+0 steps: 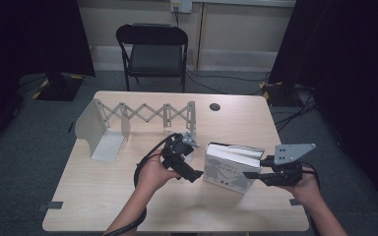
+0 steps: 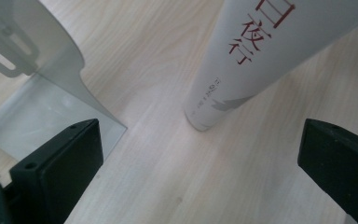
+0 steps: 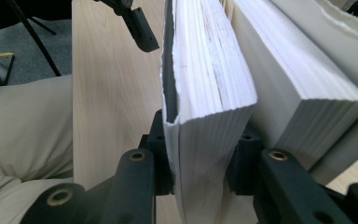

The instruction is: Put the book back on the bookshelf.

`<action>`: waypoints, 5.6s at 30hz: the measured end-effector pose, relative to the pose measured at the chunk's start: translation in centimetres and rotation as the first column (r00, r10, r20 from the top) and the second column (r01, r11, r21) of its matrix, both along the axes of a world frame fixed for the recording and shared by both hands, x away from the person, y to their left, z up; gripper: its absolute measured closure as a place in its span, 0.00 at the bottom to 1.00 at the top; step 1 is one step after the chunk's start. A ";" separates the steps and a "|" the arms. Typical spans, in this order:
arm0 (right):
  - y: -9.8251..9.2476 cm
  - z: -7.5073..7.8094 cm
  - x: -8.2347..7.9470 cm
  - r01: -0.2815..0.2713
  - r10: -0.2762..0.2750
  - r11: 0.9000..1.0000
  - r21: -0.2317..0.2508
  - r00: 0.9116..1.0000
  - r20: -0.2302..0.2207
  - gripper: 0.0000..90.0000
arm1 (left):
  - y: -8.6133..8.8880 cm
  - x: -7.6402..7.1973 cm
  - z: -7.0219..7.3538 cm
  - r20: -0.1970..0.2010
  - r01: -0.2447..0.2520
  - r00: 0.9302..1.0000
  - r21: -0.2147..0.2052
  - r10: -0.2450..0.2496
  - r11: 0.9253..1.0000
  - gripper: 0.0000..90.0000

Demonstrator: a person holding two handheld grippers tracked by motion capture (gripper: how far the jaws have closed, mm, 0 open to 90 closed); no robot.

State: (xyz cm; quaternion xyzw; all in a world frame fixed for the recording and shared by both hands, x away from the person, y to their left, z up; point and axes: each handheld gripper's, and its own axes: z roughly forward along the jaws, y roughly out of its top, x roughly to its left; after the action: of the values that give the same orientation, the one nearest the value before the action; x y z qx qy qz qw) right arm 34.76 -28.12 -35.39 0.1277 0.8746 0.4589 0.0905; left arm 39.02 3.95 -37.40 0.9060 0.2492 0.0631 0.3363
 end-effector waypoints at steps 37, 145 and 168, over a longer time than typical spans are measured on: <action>-1.4 -0.6 1.5 0.038 -0.034 0.998 0.051 0.997 -0.073 0.76 | -2.4 1.3 3.0 -0.021 0.004 1.000 0.098 -0.002 0.995 0.24; -4.5 -4.4 1.2 0.154 -0.152 0.987 0.040 0.987 -0.053 0.42 | -12.9 1.4 5.9 -0.005 0.279 0.960 0.126 -0.280 0.952 0.45; -4.1 -5.3 1.2 0.168 -0.166 0.985 0.041 0.984 -0.058 0.38 | -13.5 1.8 5.7 0.002 0.309 0.950 0.138 -0.312 0.941 0.44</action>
State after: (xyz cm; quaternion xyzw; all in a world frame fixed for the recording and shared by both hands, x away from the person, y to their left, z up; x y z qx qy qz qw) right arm 36.01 -32.18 -40.68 0.2152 0.8521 0.4661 0.1018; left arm 40.84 -9.59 -31.67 0.9539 0.0945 0.0370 0.2826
